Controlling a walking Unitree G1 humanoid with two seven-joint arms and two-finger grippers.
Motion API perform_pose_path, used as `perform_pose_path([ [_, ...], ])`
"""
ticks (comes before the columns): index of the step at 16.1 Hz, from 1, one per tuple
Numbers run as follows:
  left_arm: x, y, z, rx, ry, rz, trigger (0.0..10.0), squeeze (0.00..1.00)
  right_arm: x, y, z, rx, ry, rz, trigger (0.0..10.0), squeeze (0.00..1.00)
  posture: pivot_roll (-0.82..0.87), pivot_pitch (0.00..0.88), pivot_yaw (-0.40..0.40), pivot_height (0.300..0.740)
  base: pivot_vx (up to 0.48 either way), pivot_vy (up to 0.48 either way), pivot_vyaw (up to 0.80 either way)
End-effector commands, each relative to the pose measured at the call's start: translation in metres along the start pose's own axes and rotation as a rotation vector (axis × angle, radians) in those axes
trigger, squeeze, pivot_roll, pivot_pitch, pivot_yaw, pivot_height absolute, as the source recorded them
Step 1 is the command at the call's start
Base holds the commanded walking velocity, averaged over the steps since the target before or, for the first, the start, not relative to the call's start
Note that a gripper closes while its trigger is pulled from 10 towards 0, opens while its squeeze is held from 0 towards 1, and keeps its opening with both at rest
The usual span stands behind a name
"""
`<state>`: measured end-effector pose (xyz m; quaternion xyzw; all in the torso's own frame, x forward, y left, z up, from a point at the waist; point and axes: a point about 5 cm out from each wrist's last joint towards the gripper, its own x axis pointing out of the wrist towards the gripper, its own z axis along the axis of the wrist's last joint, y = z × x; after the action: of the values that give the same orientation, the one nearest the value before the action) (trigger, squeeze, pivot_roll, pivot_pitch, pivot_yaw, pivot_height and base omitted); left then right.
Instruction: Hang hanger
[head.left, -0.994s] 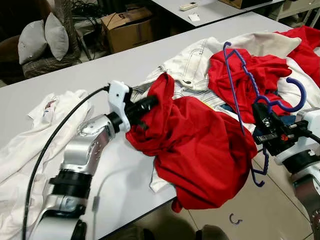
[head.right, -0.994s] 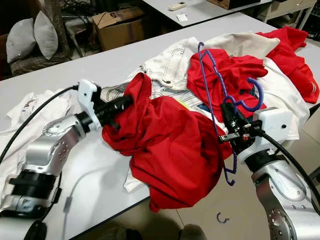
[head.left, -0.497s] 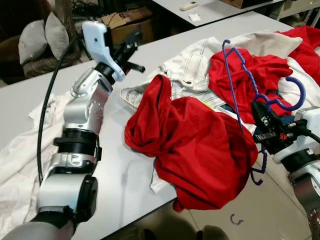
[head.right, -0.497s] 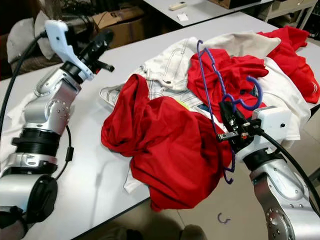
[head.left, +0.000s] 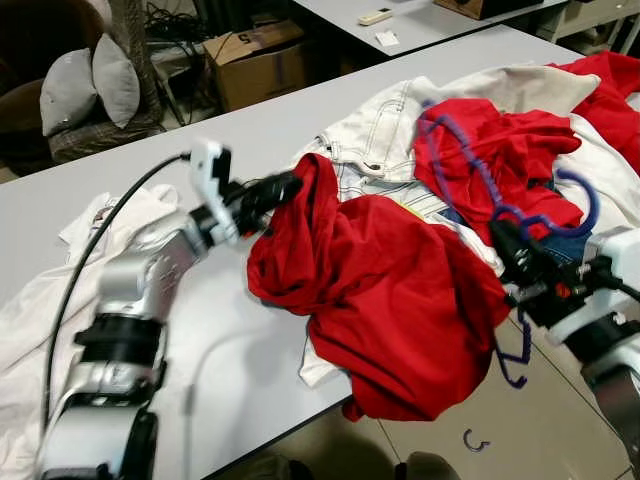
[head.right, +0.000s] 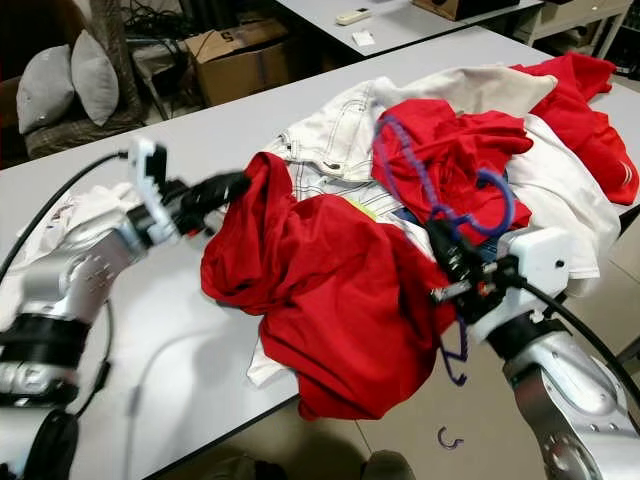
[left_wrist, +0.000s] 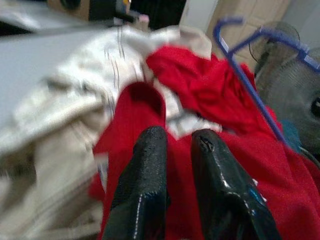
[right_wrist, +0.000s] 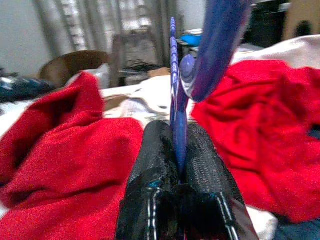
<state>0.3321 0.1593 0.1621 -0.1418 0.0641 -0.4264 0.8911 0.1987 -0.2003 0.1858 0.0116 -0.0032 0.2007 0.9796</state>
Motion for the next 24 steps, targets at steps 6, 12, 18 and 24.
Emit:
perform_pose_path([
  [6,-0.019,-0.013,0.006,0.001,0.067,-0.054,10.0,1.00,-0.006,0.003,0.003,-0.001,0.013,0.053,10.0,0.00,-0.27,0.000,0.120,0.740,0.000,0.000,0.00],
  [12,-0.021,-0.039,0.012,-0.028,0.039,-0.104,10.0,1.00,-0.009,0.009,-0.002,0.016,0.028,0.060,10.0,0.00,-0.28,0.000,0.130,0.740,0.000,0.000,0.00],
  [18,-0.020,-0.046,-0.012,0.070,0.166,0.054,10.0,0.23,-0.010,0.015,-0.012,0.045,0.057,0.029,10.0,0.00,-0.27,0.000,0.138,0.740,0.000,0.000,0.00],
  [24,-0.020,-0.045,-0.035,0.150,0.289,0.164,6.0,0.00,-0.009,0.015,-0.018,0.049,0.079,-0.009,10.0,0.00,-0.27,0.000,0.118,0.740,0.000,0.000,0.00],
])
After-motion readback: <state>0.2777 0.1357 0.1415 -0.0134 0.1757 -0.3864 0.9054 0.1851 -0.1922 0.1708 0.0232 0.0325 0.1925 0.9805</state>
